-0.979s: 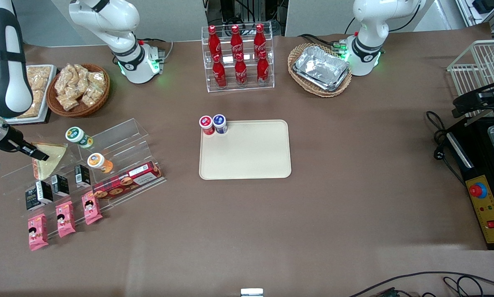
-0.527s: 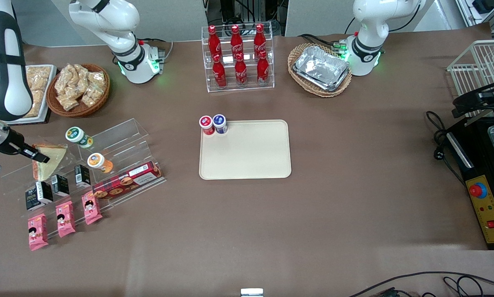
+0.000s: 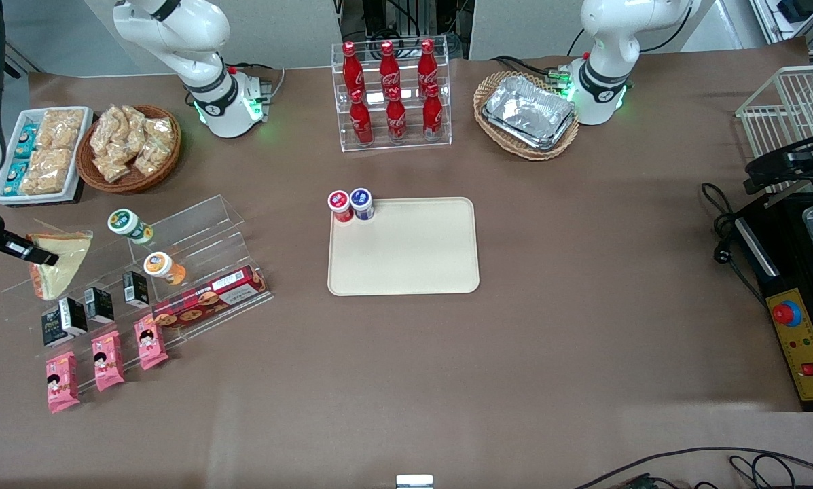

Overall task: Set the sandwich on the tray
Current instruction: 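Reach the right gripper to the wrapped sandwich in the rack and grasp it, then lift the sandwich out of the rack and carry it toward the cream tray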

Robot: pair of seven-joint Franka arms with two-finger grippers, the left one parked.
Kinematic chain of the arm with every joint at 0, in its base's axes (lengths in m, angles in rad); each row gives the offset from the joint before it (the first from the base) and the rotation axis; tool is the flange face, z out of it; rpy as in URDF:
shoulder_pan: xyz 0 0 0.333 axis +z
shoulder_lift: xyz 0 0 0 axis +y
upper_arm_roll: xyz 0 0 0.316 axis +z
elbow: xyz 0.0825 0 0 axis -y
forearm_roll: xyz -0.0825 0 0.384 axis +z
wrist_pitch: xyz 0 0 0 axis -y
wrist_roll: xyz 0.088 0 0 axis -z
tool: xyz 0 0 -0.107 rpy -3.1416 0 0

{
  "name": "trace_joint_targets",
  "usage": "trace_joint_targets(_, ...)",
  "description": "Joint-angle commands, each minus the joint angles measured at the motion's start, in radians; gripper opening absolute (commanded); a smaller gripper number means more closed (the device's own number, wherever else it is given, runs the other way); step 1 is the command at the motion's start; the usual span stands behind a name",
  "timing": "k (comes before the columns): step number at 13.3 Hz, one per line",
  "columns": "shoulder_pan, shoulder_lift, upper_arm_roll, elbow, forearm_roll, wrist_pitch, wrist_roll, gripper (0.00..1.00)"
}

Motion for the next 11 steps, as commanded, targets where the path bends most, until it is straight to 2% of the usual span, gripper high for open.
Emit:
trace_joint_targets(1, 0.006, 0.067, 0.087, 0.230, 0.023, -0.218, 0.147, 0.37)
trace_joint_targets(4, 0.008, 0.068, 0.208, 0.266, 0.028, -0.262, 0.365, 0.37)
trace_joint_targets(7, 0.009, 0.068, 0.340, 0.268, 0.097, -0.250, 0.606, 0.37)
trace_joint_targets(8, 0.018, 0.071, 0.385, 0.268, 0.097, -0.247, 0.675, 0.37)
trace_joint_targets(11, 0.104, 0.088, 0.433, 0.268, 0.097, -0.222, 0.835, 0.37)
